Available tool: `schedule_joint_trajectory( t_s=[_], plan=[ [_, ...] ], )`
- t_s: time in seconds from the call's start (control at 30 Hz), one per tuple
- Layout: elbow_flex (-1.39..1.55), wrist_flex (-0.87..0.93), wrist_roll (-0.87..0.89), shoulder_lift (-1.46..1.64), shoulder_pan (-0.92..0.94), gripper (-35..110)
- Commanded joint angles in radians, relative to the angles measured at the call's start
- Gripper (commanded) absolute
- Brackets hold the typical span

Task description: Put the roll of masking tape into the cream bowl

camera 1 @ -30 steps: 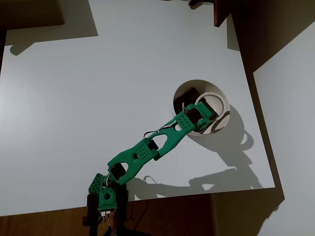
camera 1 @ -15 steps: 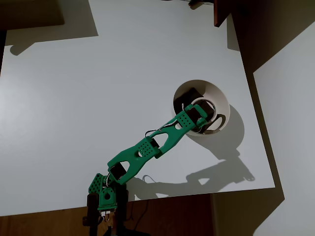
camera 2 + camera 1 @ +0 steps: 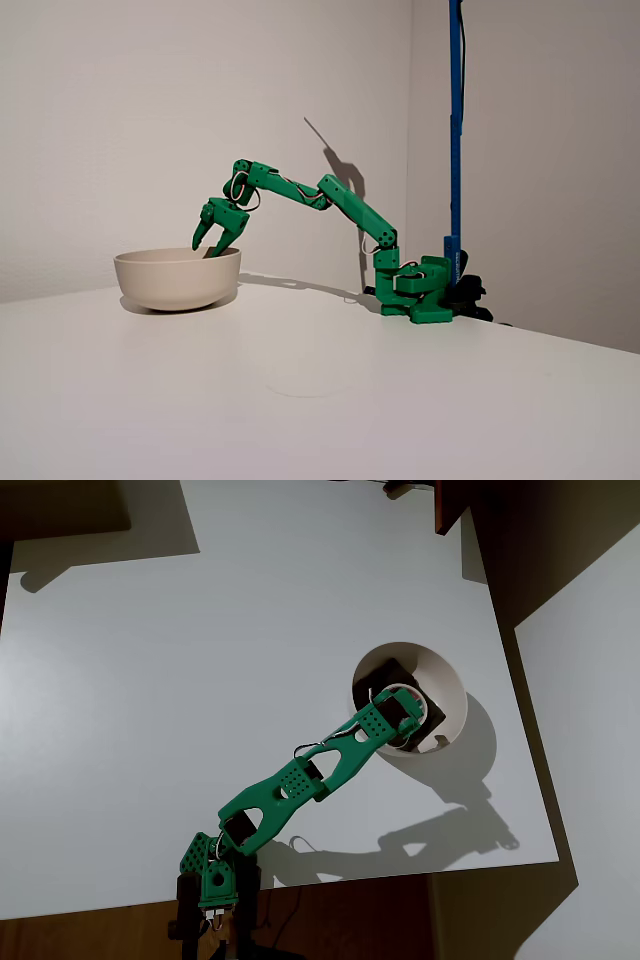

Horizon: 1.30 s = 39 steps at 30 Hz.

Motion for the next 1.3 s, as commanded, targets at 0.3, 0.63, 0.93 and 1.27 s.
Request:
schedule_joint_trajectory(
  t_s=[0.3, 0.63, 0.93, 1.27],
  plan=[
    [-0.069, 0.173, 0.101, 0.471, -0.112, -8],
    [-0.063, 0.477, 0.005, 0.816, -0.548, -8],
    [0.336, 0.471, -0.075, 1.244, -0.914, -8],
    [1.166, 0.167, -0.133, 1.732, -0.977, -8]
  ],
)
